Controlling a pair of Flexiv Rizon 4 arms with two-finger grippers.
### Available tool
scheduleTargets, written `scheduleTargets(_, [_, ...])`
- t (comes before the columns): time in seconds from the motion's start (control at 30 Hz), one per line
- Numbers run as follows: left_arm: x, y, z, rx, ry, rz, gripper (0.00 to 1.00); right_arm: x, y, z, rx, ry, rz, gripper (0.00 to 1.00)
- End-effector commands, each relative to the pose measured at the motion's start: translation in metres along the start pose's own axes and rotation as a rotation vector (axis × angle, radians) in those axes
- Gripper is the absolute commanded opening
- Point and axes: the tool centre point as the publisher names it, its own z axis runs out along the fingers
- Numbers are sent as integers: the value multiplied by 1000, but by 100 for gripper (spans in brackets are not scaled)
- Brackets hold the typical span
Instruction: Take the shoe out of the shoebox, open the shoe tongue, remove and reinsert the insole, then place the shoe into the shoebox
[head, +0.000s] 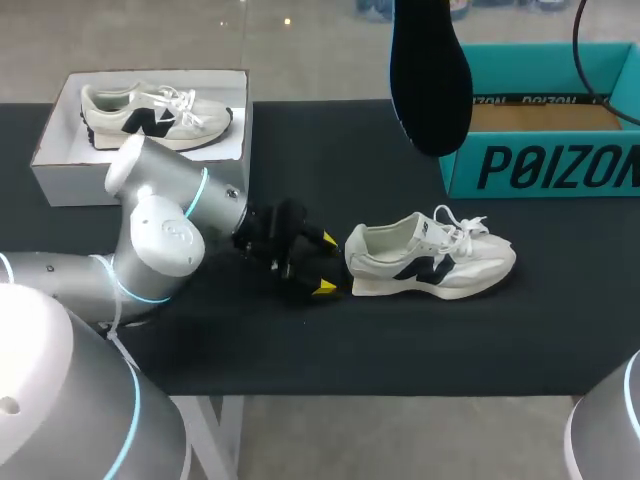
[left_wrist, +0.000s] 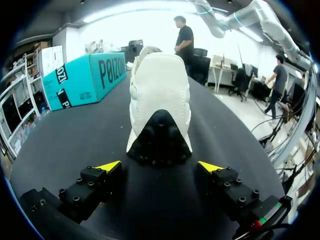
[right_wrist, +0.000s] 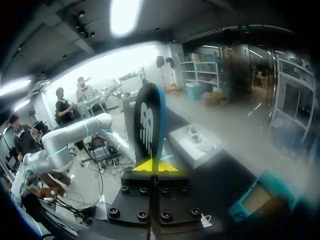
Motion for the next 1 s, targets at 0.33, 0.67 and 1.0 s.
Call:
scheduleTargets(0.33, [3,-50,-29,-558,87,-41,100,-1,1,2,3,1,1,0])
scheduleTargets(0.67, [5,-66,-31,-662,111,-7,100,-1,1,2,3,1,1,0])
scheduleTargets(1.0, [10,-71,-41,-640,114,48,100,-1,1,2,3,1,1,0])
